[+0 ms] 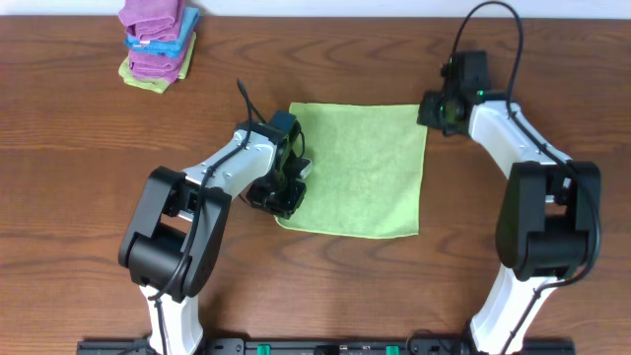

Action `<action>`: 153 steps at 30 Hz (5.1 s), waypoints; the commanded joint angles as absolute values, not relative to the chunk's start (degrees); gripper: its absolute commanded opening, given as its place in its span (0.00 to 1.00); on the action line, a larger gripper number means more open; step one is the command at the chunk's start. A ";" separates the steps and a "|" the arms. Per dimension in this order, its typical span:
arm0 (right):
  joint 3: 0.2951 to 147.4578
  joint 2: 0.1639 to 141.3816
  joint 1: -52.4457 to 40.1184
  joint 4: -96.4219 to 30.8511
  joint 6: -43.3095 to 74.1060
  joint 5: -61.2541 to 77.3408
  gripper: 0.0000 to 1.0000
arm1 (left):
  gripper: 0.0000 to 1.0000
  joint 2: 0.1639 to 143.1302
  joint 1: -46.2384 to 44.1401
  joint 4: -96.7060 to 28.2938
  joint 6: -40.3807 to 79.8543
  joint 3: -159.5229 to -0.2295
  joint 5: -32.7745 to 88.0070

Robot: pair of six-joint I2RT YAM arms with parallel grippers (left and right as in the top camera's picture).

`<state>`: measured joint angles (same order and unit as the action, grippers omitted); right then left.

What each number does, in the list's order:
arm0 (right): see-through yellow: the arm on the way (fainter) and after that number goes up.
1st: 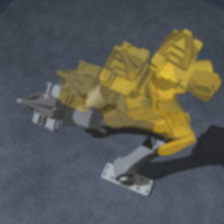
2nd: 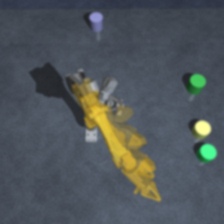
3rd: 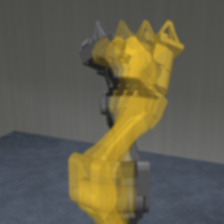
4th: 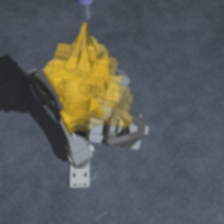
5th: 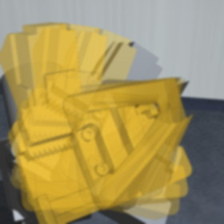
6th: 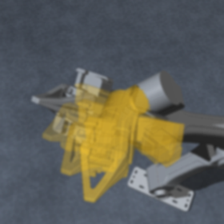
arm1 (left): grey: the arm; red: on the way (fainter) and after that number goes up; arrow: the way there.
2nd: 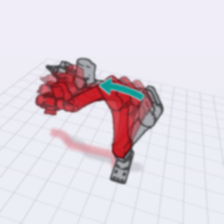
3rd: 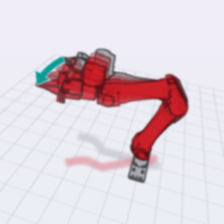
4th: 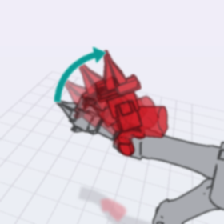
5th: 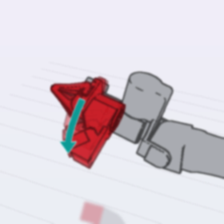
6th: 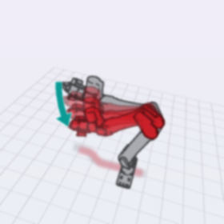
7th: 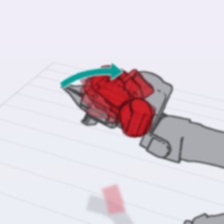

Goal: Fold the cloth
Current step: 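Release the cloth and move both grippers to its near left and right corners, then grasp the cloth's near left and right corners with both grippers, then lift the near edge with both grippers and fold it toward the far edge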

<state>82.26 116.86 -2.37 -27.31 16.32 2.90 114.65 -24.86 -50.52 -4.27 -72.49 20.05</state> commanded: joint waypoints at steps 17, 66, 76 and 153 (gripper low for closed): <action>117.67 113.25 -2.22 -71.13 8.34 1.15 0.40 | 0.06 102.96 -22.35 -51.09 0.54 -81.38 16.64; 32.77 73.69 0.21 -43.22 13.76 30.26 0.70 | 0.46 83.40 -5.19 -24.23 11.86 -37.43 40.05; 32.77 84.84 0.78 -35.81 16.03 31.79 0.61 | 0.47 89.76 -5.26 -19.75 12.95 -37.43 40.53; 32.91 96.33 3.51 -32.82 28.16 27.22 0.17 | 0.12 95.57 -8.78 -9.34 24.08 -37.67 41.65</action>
